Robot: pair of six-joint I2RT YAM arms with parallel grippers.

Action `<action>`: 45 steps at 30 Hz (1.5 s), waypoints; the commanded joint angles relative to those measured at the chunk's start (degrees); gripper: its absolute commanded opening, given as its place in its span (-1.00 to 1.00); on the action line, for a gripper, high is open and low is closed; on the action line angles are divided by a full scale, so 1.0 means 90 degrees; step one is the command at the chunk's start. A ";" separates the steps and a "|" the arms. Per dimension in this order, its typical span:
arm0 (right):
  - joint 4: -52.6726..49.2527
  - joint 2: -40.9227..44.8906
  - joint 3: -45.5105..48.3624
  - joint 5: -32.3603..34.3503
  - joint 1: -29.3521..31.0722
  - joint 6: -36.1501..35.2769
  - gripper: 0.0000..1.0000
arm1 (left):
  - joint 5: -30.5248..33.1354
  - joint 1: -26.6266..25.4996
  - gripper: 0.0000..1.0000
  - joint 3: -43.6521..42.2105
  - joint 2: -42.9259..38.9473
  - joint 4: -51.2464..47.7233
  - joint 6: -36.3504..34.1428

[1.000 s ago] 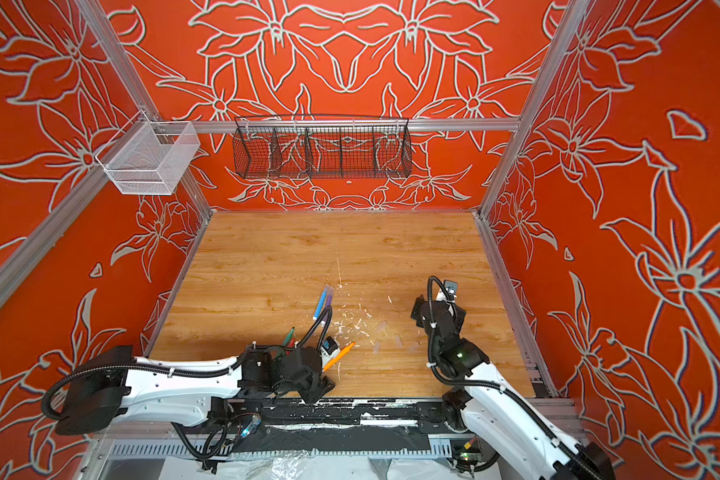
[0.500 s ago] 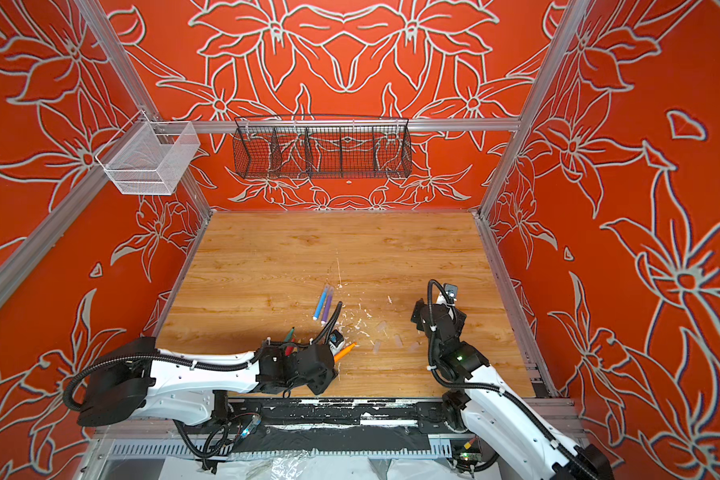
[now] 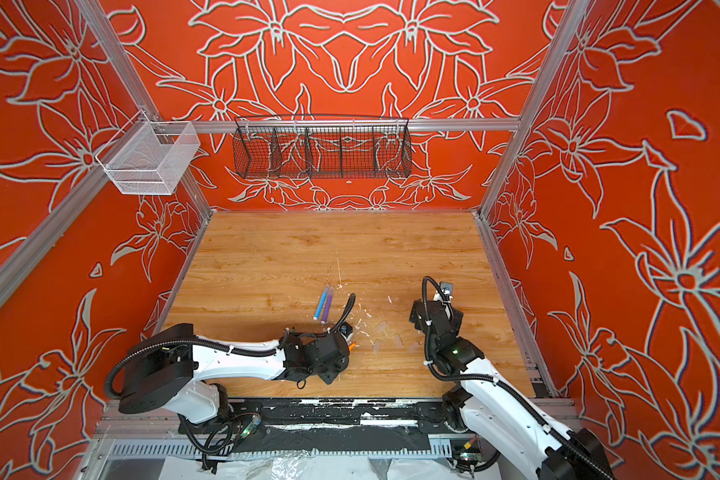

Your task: Insert the pens into the pen caps

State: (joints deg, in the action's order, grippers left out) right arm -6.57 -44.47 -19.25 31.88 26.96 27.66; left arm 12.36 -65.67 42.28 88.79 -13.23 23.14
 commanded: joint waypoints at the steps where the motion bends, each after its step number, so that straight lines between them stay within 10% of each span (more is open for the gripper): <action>1: 0.0049 0.0010 -0.0215 -0.0027 -0.0027 0.0019 0.82 | -0.0056 0.0041 -0.53 -0.0104 0.0119 -0.0351 0.0050; 12: 0.0050 -0.0061 -0.0283 -0.0321 -0.0027 -0.0035 0.84 | -0.0366 0.0357 -0.85 -0.0447 -0.0040 -0.0185 0.0155; 19: -0.0828 -0.0523 -0.1025 -0.2728 0.0701 0.1395 0.68 | -0.0493 0.0513 -0.87 -0.0355 -0.0624 -0.0079 0.0075; 28: 0.1036 -0.0688 -0.0825 -0.2614 0.2886 0.2485 0.70 | -0.0414 0.0734 -0.91 -0.0151 -0.1414 0.0149 0.0071; 45: 0.3771 -0.2246 -0.0527 -0.2638 0.3663 0.3506 0.29 | -0.0819 0.0744 -0.91 -0.0290 -0.2383 0.0298 0.0051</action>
State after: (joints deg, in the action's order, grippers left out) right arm 21.71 -62.89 -24.27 8.51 58.92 56.27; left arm 5.82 -59.24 40.16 68.88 -11.53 23.44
